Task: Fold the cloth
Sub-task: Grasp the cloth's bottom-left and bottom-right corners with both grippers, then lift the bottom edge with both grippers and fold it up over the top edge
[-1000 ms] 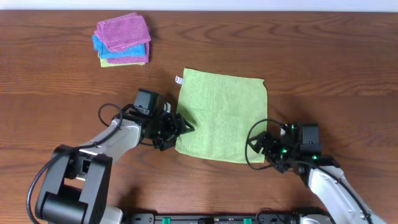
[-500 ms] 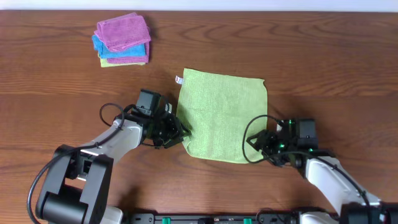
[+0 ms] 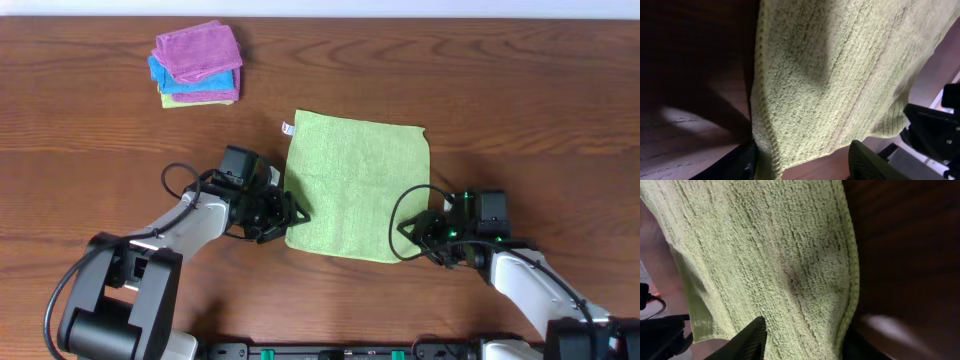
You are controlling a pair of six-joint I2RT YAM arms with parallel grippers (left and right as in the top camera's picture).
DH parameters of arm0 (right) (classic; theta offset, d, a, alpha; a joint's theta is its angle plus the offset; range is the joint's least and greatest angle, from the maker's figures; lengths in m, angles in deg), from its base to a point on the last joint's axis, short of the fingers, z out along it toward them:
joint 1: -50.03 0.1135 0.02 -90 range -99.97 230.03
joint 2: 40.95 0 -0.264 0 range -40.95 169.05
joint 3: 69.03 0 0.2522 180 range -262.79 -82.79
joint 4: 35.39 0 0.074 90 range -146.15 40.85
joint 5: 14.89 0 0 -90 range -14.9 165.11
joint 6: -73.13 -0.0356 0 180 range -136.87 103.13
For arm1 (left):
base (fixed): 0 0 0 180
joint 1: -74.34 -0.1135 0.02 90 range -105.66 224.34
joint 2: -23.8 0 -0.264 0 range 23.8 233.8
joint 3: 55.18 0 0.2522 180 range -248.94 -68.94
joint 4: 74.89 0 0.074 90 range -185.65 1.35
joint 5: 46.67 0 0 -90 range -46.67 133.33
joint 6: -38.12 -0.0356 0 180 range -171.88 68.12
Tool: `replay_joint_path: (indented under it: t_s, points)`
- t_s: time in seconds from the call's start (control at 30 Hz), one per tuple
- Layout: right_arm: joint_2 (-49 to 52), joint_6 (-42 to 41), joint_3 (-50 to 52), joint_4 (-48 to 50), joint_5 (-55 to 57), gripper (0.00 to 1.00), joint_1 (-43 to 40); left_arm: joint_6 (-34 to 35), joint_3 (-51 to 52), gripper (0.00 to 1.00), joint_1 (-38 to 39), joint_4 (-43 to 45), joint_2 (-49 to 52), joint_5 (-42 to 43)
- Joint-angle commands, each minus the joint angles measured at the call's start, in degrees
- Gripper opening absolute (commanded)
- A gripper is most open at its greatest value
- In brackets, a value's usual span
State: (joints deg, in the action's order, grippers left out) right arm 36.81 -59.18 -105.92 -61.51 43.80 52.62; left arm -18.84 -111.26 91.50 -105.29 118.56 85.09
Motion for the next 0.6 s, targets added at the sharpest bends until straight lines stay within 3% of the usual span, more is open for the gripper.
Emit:
replay_joint_path:
  t_s: [0.0, 0.13, 0.27, 0.37, 0.47, 0.57]
  points:
    - [2.1, 0.2, 2.3, -1.6, 2.3, 0.44, 0.1, -3.8, 0.2, 0.59, 0.2, -0.9, 0.6, -1.2]
    - [2.1, 0.2, 2.3, -1.8, 1.2, 0.44, 0.1, -4.9, 0.2, 0.59, 0.2, -1.5, 0.6, -2.2]
    - [2.1, 0.2, 2.3, -2.0, 1.0, 0.43, 0.1, -4.8, 0.2, 0.51, 0.8, -1.4, 0.6, -3.5]
    - [2.1, 0.1, 2.3, -2.2, 1.1, 0.27, 0.1, -4.8, 0.2, 0.33, 1.9, -1.3, 0.6, -4.3]
    - [2.1, 0.2, 2.3, -2.2, 1.6, 0.05, 0.1, -4.8, 0.2, 0.06, 2.7, -1.3, 0.6, -4.7]
    - [2.1, 0.5, 2.3, -1.9, 2.4, 0.01, 0.1, -4.9, 0.2, 0.06, 2.6, -1.2, 0.6, -4.7]
